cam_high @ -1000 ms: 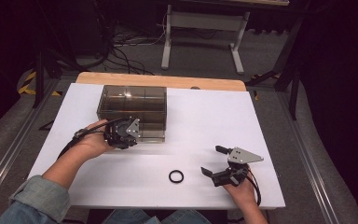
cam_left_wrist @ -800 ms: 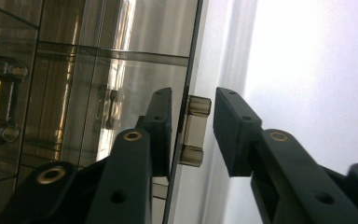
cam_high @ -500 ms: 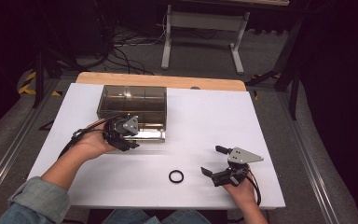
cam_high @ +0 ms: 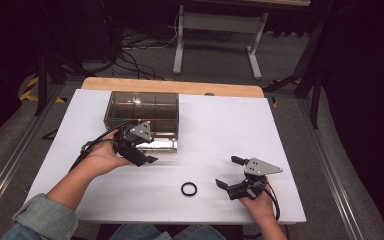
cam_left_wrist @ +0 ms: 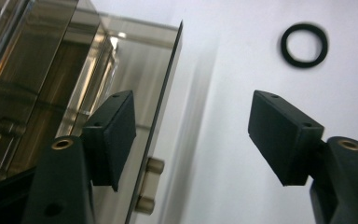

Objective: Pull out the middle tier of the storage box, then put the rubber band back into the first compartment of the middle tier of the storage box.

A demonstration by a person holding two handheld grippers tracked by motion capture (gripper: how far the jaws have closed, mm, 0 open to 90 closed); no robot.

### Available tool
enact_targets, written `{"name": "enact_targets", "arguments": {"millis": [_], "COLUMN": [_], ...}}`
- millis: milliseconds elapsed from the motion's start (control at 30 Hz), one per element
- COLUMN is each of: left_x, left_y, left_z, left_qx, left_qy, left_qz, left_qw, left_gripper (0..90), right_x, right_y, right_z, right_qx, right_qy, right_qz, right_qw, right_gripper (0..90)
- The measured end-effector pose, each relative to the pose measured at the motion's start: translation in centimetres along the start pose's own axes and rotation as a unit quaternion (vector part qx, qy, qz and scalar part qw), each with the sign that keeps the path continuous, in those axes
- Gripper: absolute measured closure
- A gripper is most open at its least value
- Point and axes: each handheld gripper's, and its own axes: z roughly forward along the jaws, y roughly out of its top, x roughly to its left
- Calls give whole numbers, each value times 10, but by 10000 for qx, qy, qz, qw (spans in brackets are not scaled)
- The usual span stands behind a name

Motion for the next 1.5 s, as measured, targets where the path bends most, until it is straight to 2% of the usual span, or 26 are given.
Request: {"name": "enact_targets", "arguments": {"millis": [167, 367, 533, 700, 867, 1067, 1333, 1500], "left_x": [-7, -16, -24, -31, -35, -41, -49, -52], "left_y": [5, 11, 16, 20, 22, 24, 21, 21], "left_z": [1, 6, 10, 16, 21, 25, 34, 41], "left_qx": [-221, -358, -578, -631, -752, -841, -969, -952], "left_qy": [-109, -213, -316, -298, -427, -507, -487, -468], "left_qz": [-71, -86, -169, -224, -379, -469, -590, -685], "left_qw": [9997, 9991, 9977, 9973, 9955, 9941, 9923, 9920], "left_gripper": [291, 274, 269, 250, 246, 248, 255, 265], "right_x": [0, 0, 0, 0, 0, 0, 0, 0], "right_y": [0, 0, 0, 0, 0, 0, 0, 0], "right_z": [0, 0, 0, 0, 0, 0, 0, 0], "right_qx": [-6, 0, -2, -3, -5, -4, -4, -5], "right_qy": [1, 5, 8, 12, 15, 19, 20, 26], "right_qz": [-22, -3, -3, -1, -2, -2, -4, -5], "right_qw": [10000, 10000, 10000, 10000, 10000, 10000, 10000, 10000], "right_gripper": [0, 0, 0, 0, 0, 0, 0, 0]}}
